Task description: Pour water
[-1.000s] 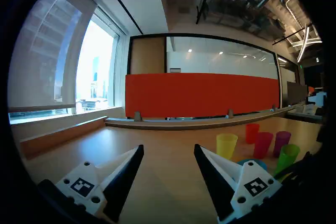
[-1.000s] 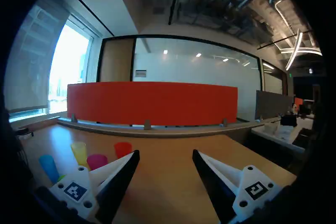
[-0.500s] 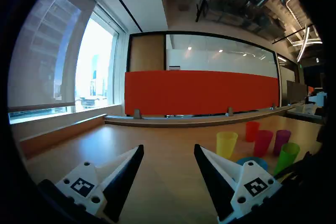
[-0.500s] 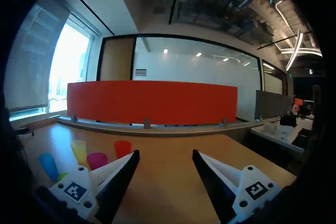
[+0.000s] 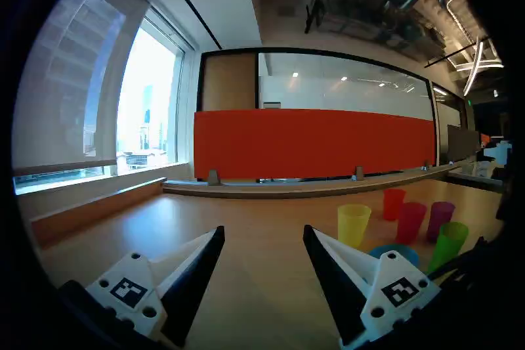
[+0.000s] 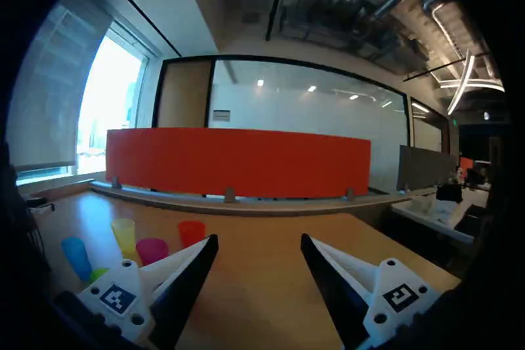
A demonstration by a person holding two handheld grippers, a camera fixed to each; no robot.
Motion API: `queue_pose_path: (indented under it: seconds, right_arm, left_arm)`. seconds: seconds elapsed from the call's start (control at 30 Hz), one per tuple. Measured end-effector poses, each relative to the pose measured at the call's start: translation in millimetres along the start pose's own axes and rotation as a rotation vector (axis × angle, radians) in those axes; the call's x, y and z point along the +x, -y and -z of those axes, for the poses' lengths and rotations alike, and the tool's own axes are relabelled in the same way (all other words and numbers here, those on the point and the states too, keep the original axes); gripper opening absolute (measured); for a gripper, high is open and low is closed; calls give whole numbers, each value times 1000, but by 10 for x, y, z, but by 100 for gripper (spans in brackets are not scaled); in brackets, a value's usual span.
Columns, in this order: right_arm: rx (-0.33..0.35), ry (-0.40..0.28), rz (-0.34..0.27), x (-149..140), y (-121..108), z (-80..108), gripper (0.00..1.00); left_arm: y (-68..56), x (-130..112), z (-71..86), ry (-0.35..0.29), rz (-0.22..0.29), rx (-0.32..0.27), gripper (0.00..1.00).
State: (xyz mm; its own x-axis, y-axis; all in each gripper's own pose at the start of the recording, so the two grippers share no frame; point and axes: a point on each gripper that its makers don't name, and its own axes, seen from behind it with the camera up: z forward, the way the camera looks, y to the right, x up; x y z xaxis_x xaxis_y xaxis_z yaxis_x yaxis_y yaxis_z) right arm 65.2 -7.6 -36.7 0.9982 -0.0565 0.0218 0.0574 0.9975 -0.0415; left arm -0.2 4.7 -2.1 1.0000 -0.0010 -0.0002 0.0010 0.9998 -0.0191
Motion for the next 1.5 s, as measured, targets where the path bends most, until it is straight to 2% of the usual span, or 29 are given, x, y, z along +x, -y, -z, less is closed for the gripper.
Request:
queue_pose_path:
  seconds: [0.17,0.5,0.67,0.97,1.27,1.5]
  right_arm:
    - [-6,-22,21,40,-24,46,97]
    - [39,-52,19,16,84,91,97]
    - [59,-63,14,-33,119,57,98]
    - [54,-96,-14,-82,126,-41,99]
    - [37,-72,-17,-293,139,-196,99]
    - [46,-90,-49,-328,126,-256,99]
  left_arm:
    - [1,3,-2,0,-1,0,88]
    - [1,2,-4,0,-1,0,88]
    - [1,4,-6,0,-1,0,88]
    - [-3,0,-2,0,-1,0,88]
    - [1,1,-1,0,-1,0,88]
    - [-4,2,-1,0,-1,0,88]
